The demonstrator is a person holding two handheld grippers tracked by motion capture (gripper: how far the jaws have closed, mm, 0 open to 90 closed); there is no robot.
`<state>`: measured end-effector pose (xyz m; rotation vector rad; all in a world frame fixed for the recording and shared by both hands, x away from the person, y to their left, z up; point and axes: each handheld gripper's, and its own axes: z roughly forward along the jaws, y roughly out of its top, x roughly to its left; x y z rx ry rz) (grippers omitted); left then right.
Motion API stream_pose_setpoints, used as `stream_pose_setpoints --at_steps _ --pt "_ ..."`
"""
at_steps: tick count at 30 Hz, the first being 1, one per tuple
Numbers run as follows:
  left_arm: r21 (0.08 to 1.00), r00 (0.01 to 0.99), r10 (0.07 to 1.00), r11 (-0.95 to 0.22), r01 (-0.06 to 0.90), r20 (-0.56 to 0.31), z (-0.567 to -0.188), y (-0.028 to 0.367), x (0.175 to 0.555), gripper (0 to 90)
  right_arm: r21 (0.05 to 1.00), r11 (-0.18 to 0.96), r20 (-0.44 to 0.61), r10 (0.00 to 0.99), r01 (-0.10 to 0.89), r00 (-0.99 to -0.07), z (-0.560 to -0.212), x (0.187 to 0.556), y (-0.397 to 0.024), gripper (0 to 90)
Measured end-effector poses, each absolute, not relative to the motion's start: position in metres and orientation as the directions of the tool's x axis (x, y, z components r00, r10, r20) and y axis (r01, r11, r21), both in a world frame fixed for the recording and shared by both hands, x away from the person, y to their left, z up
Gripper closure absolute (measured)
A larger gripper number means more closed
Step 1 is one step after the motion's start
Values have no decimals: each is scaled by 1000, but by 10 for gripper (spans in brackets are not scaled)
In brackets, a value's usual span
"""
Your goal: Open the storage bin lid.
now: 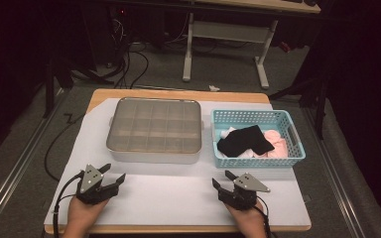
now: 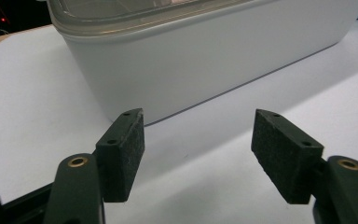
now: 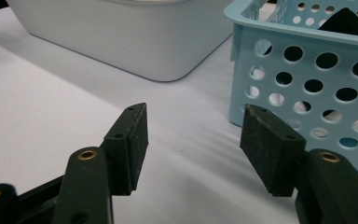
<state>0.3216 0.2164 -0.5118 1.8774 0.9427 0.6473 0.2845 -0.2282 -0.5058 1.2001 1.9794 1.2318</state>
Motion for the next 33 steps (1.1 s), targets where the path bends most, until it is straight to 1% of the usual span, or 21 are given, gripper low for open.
stream_pose_setpoints --at_steps 10,17,20,23,25,28,29,33 --pt "886 572 819 -300 353 49 -512 216 323 357 895 186 32 879 405 -475 -506 284 -230 414" --pt "908 564 822 -295 298 82 -511 216 316 372 895 194 24 878 401 -478 -506 283 -229 415" --pt "911 568 819 -291 291 81 -506 217 313 372 908 192 16 873 372 -488 -505 281 -229 429" --pt "917 564 822 -278 287 73 -501 220 312 372 910 214 -7 865 356 -503 -504 280 -226 432" --pt "922 560 827 -255 290 53 -498 223 311 372 911 234 -32 861 339 -508 -500 280 -223 436" --pt "929 555 831 -226 293 27 -496 227 310 372 915 223 -14 851 337 -525 -494 281 -221 437" --pt "933 550 835 -207 293 13 -494 230 308 372 915 241 -36 846 322 -532 -487 281 -217 437" --pt "937 541 841 -189 294 0 -493 231 305 372 918 243 -36 839 314 -543 -475 281 -214 436"
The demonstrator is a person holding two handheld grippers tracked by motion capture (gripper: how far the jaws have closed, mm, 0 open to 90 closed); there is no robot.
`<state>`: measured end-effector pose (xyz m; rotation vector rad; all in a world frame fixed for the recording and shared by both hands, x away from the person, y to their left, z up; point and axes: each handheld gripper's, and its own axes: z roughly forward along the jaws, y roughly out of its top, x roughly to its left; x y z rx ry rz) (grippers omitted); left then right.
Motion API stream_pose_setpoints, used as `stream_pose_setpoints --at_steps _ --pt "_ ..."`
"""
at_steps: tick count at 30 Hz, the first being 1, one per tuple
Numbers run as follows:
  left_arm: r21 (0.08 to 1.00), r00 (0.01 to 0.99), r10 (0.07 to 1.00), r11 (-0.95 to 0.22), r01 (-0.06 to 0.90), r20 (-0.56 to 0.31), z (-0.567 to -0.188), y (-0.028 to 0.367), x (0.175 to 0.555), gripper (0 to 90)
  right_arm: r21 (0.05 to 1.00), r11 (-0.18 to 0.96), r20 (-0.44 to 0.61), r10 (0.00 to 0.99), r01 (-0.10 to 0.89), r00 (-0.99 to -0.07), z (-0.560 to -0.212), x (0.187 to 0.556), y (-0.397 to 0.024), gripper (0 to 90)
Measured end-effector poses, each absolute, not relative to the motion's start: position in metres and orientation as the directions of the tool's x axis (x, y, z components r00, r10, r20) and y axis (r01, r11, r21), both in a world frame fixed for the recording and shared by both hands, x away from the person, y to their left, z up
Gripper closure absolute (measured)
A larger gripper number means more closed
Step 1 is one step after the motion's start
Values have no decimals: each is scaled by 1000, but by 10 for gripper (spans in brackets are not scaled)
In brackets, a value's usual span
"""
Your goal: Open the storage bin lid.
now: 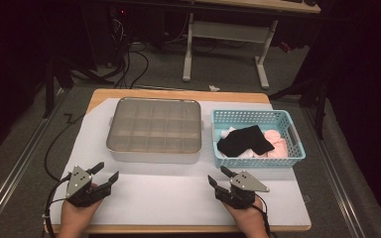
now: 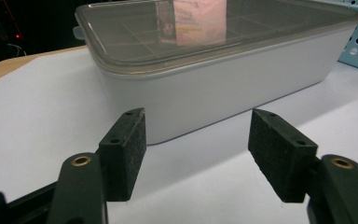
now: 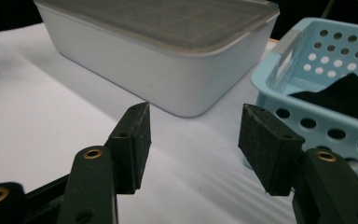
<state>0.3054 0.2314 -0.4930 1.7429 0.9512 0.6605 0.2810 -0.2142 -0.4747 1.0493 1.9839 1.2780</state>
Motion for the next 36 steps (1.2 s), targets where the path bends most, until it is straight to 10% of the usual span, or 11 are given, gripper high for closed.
stream_pose_setpoints --at_steps 36 --pt "963 449 891 -64 261 -63 -479 239 332 344 914 225 -8 842 337 -539 -416 321 -198 444"
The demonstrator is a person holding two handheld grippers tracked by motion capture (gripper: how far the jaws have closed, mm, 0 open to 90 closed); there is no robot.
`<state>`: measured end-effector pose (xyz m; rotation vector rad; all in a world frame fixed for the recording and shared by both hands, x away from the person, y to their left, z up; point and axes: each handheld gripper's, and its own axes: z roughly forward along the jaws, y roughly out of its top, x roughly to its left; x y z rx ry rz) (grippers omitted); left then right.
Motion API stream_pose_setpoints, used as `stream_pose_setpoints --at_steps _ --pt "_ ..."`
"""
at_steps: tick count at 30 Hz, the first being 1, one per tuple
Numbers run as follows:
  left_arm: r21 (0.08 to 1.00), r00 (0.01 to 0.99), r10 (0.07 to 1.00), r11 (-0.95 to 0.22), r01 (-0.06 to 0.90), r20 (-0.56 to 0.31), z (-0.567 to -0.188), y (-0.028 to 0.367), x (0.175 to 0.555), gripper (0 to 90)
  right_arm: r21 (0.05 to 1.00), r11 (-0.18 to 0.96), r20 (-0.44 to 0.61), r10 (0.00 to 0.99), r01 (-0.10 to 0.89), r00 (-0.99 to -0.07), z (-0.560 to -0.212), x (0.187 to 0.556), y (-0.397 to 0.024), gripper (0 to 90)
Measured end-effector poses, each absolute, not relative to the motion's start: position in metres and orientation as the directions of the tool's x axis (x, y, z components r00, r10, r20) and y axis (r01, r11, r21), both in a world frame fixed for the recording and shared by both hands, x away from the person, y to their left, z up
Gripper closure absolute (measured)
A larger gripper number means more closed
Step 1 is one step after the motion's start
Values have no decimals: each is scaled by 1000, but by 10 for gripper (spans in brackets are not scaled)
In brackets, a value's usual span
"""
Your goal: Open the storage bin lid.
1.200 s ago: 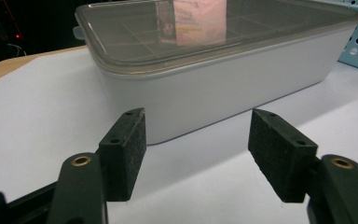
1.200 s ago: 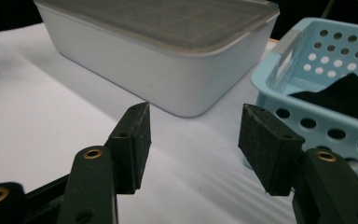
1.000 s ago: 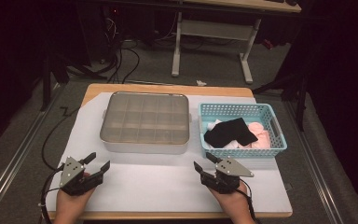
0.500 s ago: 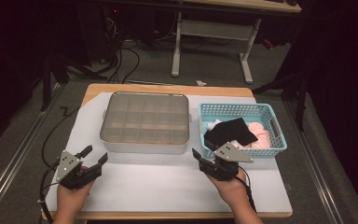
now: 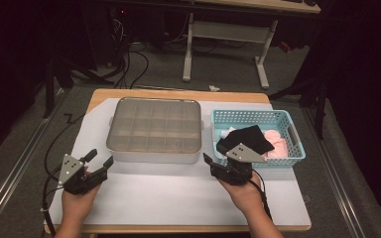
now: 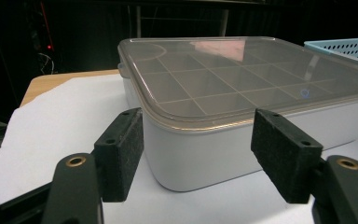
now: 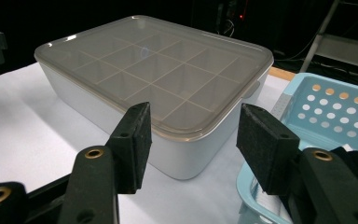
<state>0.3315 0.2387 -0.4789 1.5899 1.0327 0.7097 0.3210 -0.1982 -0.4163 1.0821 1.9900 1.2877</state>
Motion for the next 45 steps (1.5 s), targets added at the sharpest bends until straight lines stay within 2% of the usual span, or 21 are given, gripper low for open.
stream_pose_setpoints --at_steps 20,36,45 --pt "953 455 888 -83 292 -62 -478 240 329 355 908 187 43 848 375 -528 -405 355 -190 446" --pt "945 423 905 -96 312 -48 -452 239 320 359 899 190 65 833 395 -550 -402 373 -190 446" --pt "932 410 911 -110 346 -45 -443 239 337 353 896 195 70 824 399 -562 -404 387 -183 437"
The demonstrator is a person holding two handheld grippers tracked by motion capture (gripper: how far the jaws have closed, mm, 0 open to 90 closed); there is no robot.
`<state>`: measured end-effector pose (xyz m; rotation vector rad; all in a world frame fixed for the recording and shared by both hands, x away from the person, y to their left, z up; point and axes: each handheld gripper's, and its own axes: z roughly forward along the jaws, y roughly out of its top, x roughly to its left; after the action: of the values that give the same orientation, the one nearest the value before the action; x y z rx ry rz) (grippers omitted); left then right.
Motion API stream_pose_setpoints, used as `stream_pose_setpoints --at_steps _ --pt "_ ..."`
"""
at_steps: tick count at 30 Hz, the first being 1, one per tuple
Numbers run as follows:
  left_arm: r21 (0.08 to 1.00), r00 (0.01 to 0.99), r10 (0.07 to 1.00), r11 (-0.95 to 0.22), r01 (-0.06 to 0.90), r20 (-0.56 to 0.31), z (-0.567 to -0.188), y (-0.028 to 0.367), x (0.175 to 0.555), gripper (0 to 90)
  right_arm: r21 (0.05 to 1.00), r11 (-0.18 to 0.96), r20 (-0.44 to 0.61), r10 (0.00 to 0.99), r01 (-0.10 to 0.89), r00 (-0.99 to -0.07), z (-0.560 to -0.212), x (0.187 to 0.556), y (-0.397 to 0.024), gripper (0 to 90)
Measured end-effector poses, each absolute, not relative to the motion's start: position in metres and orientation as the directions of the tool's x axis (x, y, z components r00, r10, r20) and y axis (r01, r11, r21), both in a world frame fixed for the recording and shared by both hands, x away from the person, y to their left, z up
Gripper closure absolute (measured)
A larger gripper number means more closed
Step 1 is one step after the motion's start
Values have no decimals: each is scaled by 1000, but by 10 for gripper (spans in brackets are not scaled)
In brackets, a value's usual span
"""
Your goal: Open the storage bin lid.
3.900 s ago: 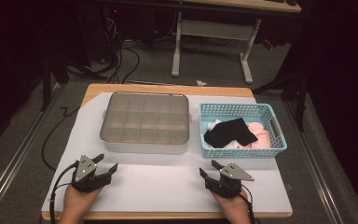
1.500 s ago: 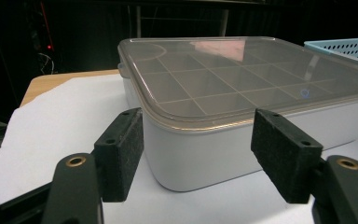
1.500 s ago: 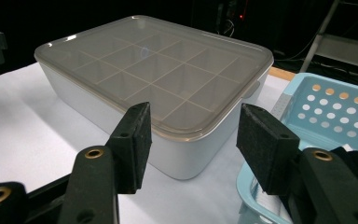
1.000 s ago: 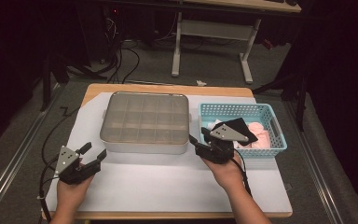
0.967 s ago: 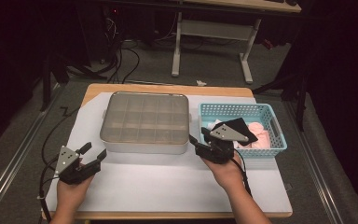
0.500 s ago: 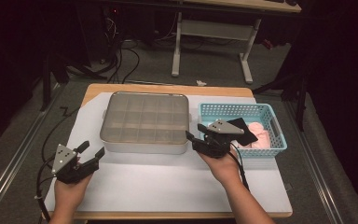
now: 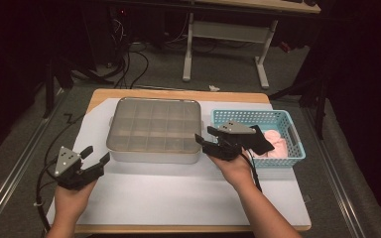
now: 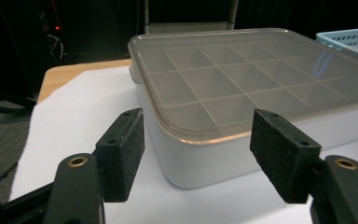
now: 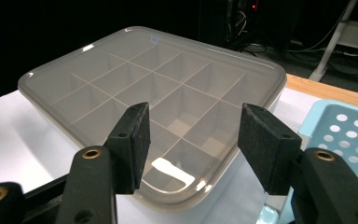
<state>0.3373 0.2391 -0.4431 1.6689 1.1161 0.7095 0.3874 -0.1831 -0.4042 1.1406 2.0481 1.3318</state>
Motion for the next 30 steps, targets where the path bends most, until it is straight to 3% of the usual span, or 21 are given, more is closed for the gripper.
stream_pose_setpoints --at_steps 14,18,24,27,30 --pt "897 378 922 -98 432 -82 -435 235 415 307 869 229 44 848 439 -528 -403 422 -170 439" --pt "873 382 923 -144 465 -51 -438 230 437 291 852 231 47 860 470 -508 -404 434 -170 445" --pt "840 379 921 -130 527 -96 -441 233 463 289 824 243 44 872 511 -487 -408 454 -169 453" --pt "819 402 899 -94 566 -174 -441 236 477 286 793 258 44 879 552 -474 -412 468 -166 449" --pt "815 390 905 -93 572 -170 -442 236 481 288 773 260 51 884 579 -465 -415 473 -166 439"
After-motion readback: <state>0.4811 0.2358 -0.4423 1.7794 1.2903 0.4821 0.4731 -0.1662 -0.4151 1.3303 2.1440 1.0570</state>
